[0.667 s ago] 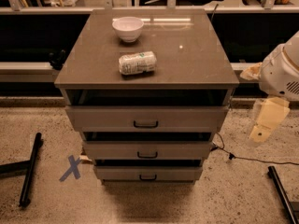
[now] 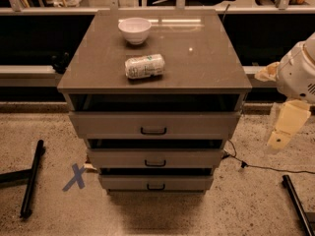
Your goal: Open bottom drawer
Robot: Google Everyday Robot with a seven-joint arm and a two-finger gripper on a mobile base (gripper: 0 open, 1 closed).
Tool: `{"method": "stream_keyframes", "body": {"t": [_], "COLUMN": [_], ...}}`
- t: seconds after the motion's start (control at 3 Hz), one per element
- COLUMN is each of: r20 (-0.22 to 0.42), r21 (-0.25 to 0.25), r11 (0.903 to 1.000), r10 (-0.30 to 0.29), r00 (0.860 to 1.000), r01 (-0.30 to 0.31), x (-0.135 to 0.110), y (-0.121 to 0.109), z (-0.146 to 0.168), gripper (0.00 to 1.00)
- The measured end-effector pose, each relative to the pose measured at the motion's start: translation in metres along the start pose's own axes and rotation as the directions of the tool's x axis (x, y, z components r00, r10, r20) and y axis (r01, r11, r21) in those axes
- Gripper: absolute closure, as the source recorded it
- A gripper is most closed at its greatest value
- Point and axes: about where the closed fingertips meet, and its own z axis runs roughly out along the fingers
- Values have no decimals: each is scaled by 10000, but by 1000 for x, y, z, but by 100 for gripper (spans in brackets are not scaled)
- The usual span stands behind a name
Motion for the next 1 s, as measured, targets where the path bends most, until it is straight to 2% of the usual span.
{"method": "stream_keyframes", "body": {"t": [0.33, 0.67, 1.0], "r20": [405, 1032, 1032], "r21": [-280, -920, -920], "r11": [9990, 9915, 9915], "r10": [-345, -825, -826], "r00": [9986, 9912, 9912], "r01": [357, 921, 922], "x": [16, 49, 49], "y": [8, 4, 4], "z": [26, 99, 99], "gripper": [0, 0, 0]}}
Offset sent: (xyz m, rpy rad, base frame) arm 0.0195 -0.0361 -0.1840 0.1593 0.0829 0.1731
